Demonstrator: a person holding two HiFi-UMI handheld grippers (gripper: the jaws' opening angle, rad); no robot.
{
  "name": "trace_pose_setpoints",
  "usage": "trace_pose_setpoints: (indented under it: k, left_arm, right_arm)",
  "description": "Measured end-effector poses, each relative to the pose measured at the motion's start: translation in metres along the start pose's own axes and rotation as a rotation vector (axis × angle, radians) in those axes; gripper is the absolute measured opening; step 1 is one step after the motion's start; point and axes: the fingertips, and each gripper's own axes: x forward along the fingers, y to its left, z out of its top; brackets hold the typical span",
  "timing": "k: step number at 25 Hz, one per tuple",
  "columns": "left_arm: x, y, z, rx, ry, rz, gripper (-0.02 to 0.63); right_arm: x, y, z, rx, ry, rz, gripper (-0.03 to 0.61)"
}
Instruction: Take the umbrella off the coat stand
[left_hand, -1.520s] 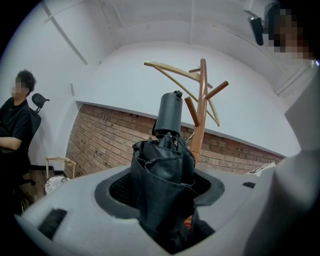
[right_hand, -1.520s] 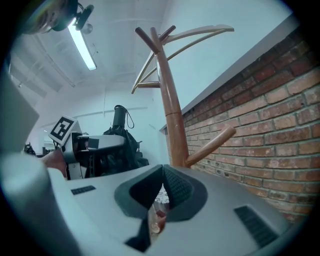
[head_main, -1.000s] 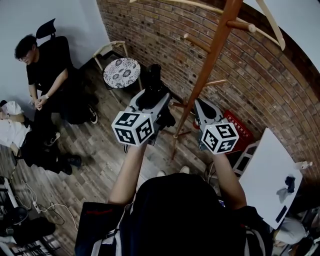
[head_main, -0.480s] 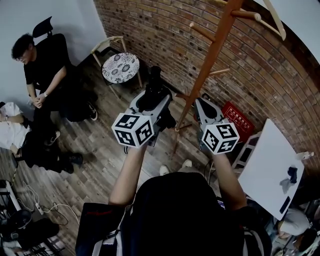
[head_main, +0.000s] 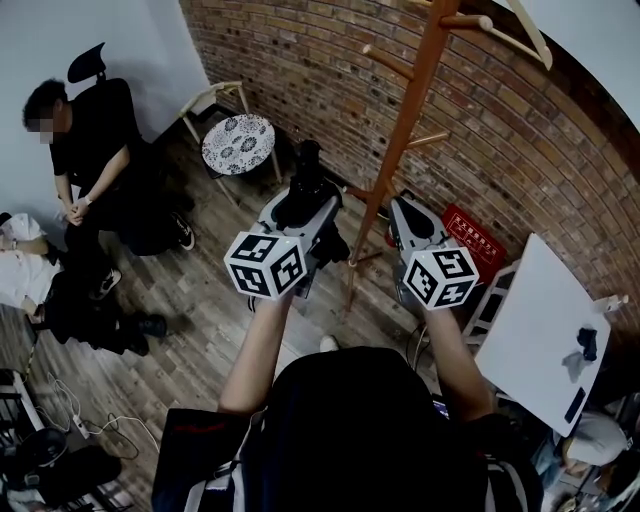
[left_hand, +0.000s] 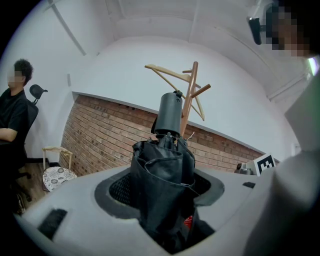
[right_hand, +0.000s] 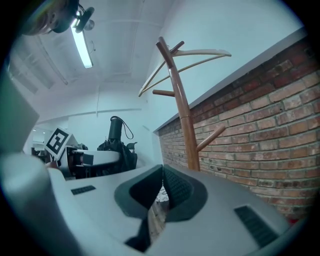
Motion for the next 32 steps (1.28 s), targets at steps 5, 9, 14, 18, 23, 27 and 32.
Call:
trace_pose_setpoints:
  k: [5, 9, 14, 18, 23, 27, 32]
  left_arm:
    - [-0.003, -0.014, -0.007, 0.007, 0.011, 0.006, 0.279]
    - [-0.007, -0.027, -0.015, 0.002, 0.016, 0.013, 0.279]
    - [-0.014, -0.051, -0.024, -0.002, 0.013, 0.017, 0.279]
    - [-0.02, -0.07, -0.031, -0.005, 0.013, 0.02, 0.279]
    - [-0.03, -0.089, -0.037, -0.007, 0.003, 0.03, 0.279]
    - [-0.037, -0.102, -0.041, -0.007, -0.003, 0.038, 0.279]
    - [-0.048, -0.115, -0.046, -0.007, -0.01, 0.055, 0.279]
  right_arm:
    - [-0.013, -0.003, 0.0, 0.009, -0.004, 0.005, 0.029]
    - [-0.028, -0.006, -0.003, 0.013, 0.004, 0.012, 0.029]
    - [-0.051, -0.01, -0.003, 0.01, 0.009, 0.02, 0.029]
    - [-0.069, -0.011, -0.004, 0.005, 0.012, 0.028, 0.029]
    - [-0.09, -0.009, -0.003, -0.003, 0.011, 0.043, 0.029]
    - [-0.102, -0.008, -0.004, -0.008, 0.014, 0.056, 0.029]
    - [-0.116, -0.003, -0.005, -0.011, 0.016, 0.079, 0.029]
